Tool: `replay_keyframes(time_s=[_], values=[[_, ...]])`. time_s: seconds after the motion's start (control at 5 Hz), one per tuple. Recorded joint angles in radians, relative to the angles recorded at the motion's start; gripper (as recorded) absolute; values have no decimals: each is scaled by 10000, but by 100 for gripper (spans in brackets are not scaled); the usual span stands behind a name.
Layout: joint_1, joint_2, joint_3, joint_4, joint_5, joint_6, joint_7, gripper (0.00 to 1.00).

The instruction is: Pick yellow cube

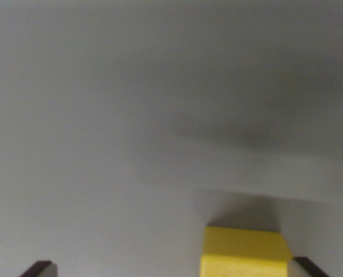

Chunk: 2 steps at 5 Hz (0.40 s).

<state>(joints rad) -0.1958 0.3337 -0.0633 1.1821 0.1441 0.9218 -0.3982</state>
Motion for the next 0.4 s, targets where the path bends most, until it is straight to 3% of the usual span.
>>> replay_keyframes(time_s=[0.2,0.4], values=[[-83,201,-58,-233,85,-369,-217,0],[-83,201,-58,-233,85,-369,-217,0]])
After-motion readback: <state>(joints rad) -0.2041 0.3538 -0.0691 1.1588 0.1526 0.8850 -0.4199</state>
